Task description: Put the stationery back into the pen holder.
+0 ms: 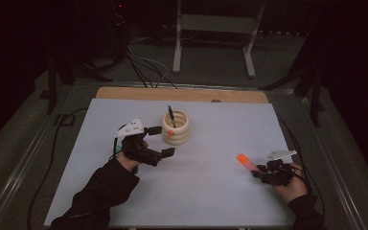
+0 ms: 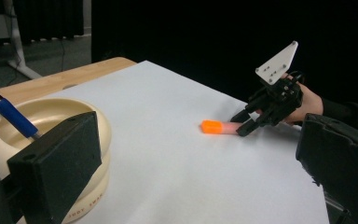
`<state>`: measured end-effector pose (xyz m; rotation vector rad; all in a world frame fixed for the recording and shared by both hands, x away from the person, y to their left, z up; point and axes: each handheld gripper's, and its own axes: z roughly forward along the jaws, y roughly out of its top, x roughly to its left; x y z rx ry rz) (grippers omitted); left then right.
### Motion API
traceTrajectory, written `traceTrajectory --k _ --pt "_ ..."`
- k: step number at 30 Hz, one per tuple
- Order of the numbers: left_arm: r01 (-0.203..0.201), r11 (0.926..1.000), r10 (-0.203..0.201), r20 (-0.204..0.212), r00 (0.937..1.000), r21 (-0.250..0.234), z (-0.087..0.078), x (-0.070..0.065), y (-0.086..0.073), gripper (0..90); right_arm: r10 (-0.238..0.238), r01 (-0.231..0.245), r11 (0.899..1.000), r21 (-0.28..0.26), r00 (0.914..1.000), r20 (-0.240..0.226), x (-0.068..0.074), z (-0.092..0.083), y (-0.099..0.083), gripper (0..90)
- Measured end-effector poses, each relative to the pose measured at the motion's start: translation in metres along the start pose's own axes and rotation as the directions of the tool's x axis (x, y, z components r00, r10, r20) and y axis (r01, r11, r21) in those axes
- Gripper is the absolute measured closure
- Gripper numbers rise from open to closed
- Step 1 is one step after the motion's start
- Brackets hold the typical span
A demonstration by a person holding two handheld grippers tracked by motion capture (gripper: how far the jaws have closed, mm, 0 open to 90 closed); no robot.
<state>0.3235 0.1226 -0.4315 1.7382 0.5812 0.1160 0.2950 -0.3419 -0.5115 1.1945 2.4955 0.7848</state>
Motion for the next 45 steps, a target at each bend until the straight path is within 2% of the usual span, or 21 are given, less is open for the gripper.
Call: traceTrajectory --k 2,4,7,10,16,23,31,32,37,42,45 --pt "-0.001 1.0000 0.001 0.000 1.0000 0.003 0.001 0.000 0.000 0.5 0.006 -0.006 1.000 -0.002 0.9999 0.015 0.002 0.000 0.001 65.7" --pt "-0.005 1.0000 0.005 0.002 1.0000 0.006 0.001 0.000 -0.001 0.5 0.028 -0.028 0.999 -0.027 0.9995 0.014 0.003 0.000 0.001 65.8" --pt "-0.007 0.9999 0.007 0.001 1.0000 0.007 0.001 -0.001 -0.001 0.5 0.067 -0.067 0.996 -0.060 0.9977 -0.009 0.003 -0.004 0.005 65.8" --pt "-0.004 1.0000 0.004 0.001 1.0000 0.006 0.000 0.000 0.000 0.5 0.084 -0.087 0.993 -0.085 0.9959 -0.034 0.006 -0.008 0.011 65.7" --pt "0.002 1.0000 -0.002 0.000 1.0000 0.009 0.000 -0.001 -0.001 0.5 0.083 -0.092 0.990 -0.111 0.9933 -0.080 0.021 -0.006 0.025 65.7" --pt "0.004 0.9999 -0.004 0.000 1.0000 0.015 0.000 -0.002 0.000 0.5 0.063 -0.082 0.985 -0.151 0.9903 -0.124 0.037 -0.003 0.040 65.7" --pt "0.019 0.9997 -0.019 -0.013 0.9997 0.018 0.000 -0.003 -0.001 0.5 0.036 -0.064 0.979 -0.191 0.9887 -0.146 0.050 -0.001 0.054 65.7" --pt "0.019 0.9996 -0.018 -0.013 0.9997 0.019 0.000 -0.004 -0.001 0.5 0.037 -0.069 0.978 -0.199 0.9863 -0.161 0.052 -0.001 0.056 65.7" --pt "0.020 0.9996 -0.019 -0.016 0.9997 0.020 0.001 -0.006 0.000 0.6 0.009 -0.046 0.974 -0.220 0.9863 -0.165 0.063 0.000 0.066 65.7" --pt "0.034 0.9993 -0.034 -0.019 0.9993 0.016 0.002 -0.006 -0.001 1.0 -0.029 -0.015 0.971 -0.240 0.9831 -0.181 0.074 0.003 0.077 65.7" --pt "0.028 0.9992 -0.027 -0.029 0.9992 0.027 0.004 -0.008 -0.002 1.0 -0.043 -0.005 0.968 -0.249 0.9814 -0.187 0.080 0.004 0.082 65.6"
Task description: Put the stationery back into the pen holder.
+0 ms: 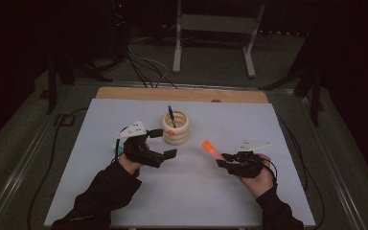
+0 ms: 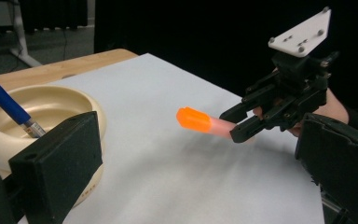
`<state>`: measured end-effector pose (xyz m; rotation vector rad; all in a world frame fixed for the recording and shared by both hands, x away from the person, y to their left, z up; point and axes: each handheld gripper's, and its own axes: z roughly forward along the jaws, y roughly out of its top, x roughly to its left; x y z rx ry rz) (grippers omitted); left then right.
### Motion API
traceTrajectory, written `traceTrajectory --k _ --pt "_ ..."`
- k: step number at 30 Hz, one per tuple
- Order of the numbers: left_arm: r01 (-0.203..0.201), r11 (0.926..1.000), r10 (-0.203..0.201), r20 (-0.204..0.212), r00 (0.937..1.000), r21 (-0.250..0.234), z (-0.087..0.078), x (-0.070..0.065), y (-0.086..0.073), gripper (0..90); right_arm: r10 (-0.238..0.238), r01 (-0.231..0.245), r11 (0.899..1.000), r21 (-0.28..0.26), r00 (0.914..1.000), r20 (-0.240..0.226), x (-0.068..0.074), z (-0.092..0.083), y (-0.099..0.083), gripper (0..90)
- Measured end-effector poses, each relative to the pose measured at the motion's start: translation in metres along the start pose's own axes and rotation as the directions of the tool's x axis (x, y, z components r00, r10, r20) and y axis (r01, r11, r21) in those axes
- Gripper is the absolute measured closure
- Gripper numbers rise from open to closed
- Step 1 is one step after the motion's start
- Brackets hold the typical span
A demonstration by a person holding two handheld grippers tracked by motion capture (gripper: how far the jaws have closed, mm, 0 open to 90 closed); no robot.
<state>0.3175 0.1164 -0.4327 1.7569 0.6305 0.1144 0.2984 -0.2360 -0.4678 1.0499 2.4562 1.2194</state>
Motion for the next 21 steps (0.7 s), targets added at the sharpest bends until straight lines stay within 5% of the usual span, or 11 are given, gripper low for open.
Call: traceTrajectory --k 10,16,21 --pt "0.021 0.9997 -0.021 -0.021 0.9995 -0.010 0.004 -0.008 -0.001 1.0 -0.040 0.040 0.999 -0.023 0.9990 -0.021 0.015 0.007 0.012 65.7" --pt "0.071 0.9971 -0.072 -0.046 0.9963 -0.027 0.008 -0.014 -0.003 1.0 -0.069 0.068 0.997 -0.046 0.9974 -0.022 0.024 0.008 0.018 65.7" --pt "0.149 0.9877 -0.153 -0.082 0.9848 -0.046 0.015 -0.020 -0.008 1.0 -0.090 0.088 0.993 -0.082 0.9959 -0.015 0.032 0.009 0.022 65.6"
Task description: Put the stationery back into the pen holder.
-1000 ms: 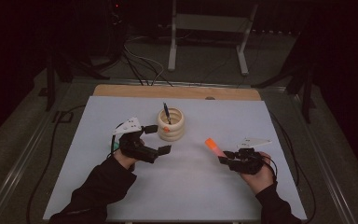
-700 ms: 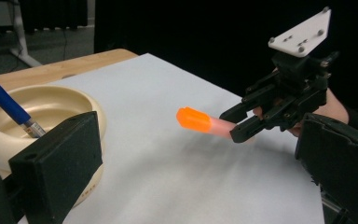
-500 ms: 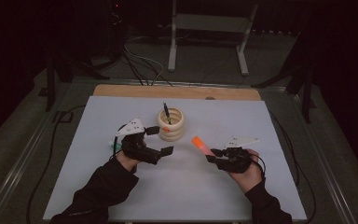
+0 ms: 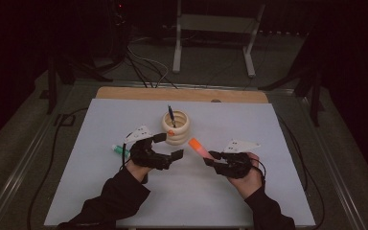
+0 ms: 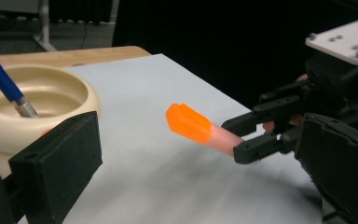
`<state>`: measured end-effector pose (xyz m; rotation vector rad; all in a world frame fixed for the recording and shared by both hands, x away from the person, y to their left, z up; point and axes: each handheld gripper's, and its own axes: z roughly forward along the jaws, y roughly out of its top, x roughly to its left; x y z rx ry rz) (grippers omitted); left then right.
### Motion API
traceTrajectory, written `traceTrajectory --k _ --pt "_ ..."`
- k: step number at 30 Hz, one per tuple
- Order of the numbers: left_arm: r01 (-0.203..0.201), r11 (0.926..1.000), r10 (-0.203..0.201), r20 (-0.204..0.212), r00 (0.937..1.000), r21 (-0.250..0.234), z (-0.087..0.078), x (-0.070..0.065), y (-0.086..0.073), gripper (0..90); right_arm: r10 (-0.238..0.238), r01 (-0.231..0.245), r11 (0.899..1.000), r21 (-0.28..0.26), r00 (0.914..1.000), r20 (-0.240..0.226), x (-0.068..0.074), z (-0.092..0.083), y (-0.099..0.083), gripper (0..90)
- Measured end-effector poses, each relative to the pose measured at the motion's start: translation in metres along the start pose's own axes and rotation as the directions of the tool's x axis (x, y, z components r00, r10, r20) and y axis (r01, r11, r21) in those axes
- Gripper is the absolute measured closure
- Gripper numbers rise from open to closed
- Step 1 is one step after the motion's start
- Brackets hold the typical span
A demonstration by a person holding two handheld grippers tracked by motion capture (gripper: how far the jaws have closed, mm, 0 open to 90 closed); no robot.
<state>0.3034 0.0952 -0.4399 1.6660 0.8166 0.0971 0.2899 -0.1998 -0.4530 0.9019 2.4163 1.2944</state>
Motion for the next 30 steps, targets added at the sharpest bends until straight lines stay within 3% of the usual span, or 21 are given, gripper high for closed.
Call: traceTrajectory --k 13,17,21,26,30 --pt "0.078 0.9968 -0.078 -0.018 0.9968 -0.019 0.006 -0.004 -0.005 1.0 -0.028 0.026 0.999 -0.047 0.9989 -0.038 0.019 0.010 0.012 65.7" --pt "0.118 0.9930 -0.118 -0.041 0.9922 -0.011 0.009 -0.003 -0.007 1.1 -0.043 0.040 0.998 -0.056 0.9978 -0.050 0.025 0.014 0.016 65.6" --pt "0.176 0.9843 -0.176 -0.044 0.9834 0.006 0.012 0.000 -0.009 1.2 -0.054 0.051 0.997 -0.064 0.9974 -0.047 0.028 0.016 0.018 65.6" --pt "0.246 0.9690 -0.247 -0.037 0.9683 -0.020 0.014 0.004 -0.013 1.2 -0.062 0.058 0.996 -0.066 0.9964 -0.058 0.031 0.017 0.020 65.6" --pt "0.275 0.9612 -0.276 -0.041 0.9603 -0.023 0.015 0.005 -0.015 6.1 -0.067 0.063 0.995 -0.071 0.9963 -0.054 0.033 0.018 0.020 65.6"
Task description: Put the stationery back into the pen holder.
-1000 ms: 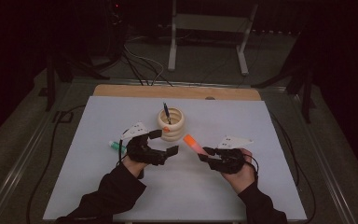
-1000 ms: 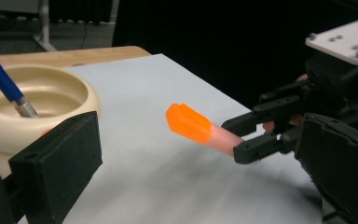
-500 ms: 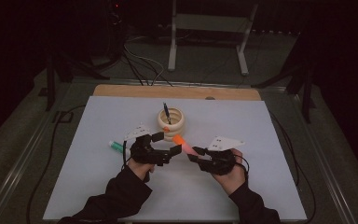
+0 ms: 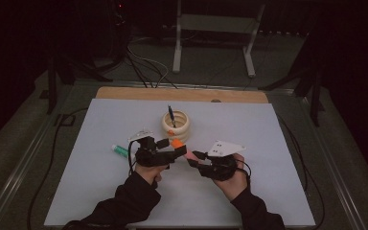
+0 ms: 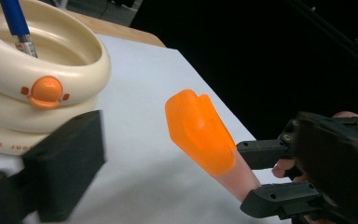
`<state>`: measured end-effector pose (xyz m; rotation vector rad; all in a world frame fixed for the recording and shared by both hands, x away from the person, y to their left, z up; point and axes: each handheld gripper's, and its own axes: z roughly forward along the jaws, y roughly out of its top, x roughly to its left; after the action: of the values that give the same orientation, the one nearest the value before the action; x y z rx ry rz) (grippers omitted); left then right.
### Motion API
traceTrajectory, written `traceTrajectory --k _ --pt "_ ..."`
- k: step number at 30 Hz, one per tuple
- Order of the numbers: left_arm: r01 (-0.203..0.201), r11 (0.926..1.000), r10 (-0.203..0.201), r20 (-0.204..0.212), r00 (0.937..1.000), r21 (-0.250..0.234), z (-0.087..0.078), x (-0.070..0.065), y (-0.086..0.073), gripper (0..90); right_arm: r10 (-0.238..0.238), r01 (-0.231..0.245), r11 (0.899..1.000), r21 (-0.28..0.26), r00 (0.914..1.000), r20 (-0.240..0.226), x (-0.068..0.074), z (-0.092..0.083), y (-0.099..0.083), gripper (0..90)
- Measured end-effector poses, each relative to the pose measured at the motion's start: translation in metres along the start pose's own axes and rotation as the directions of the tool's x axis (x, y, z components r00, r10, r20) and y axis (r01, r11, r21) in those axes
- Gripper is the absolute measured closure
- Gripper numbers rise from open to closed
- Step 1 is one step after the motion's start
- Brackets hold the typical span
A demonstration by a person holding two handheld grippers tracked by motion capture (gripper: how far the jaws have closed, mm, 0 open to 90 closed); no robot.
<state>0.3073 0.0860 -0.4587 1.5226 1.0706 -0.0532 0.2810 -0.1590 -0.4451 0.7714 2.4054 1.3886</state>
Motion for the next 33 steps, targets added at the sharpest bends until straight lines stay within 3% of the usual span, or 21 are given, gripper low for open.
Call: traceTrajectory --k 6,11,19,33 --pt "0.033 0.9992 -0.033 -0.004 0.9994 0.022 0.005 -0.001 -0.003 18.2 -0.002 0.002 1.000 0.005 1.0000 -0.005 0.001 0.001 0.000 65.6" --pt "0.058 0.9983 -0.058 0.000 0.9983 0.001 0.005 0.003 -0.004 39.6 -0.006 0.006 1.000 0.007 1.0000 -0.006 0.002 0.002 0.000 65.6" --pt "0.053 0.9984 -0.053 0.025 0.9983 0.019 0.009 0.004 -0.005 58.9 -0.011 0.011 1.000 0.015 0.9998 -0.017 0.003 0.005 -0.001 65.6" --pt "0.054 0.9985 -0.053 0.089 0.9946 -0.011 0.006 -0.007 0.000 69.3 -0.039 0.038 0.999 0.005 0.9992 0.007 0.006 0.004 0.002 65.4"
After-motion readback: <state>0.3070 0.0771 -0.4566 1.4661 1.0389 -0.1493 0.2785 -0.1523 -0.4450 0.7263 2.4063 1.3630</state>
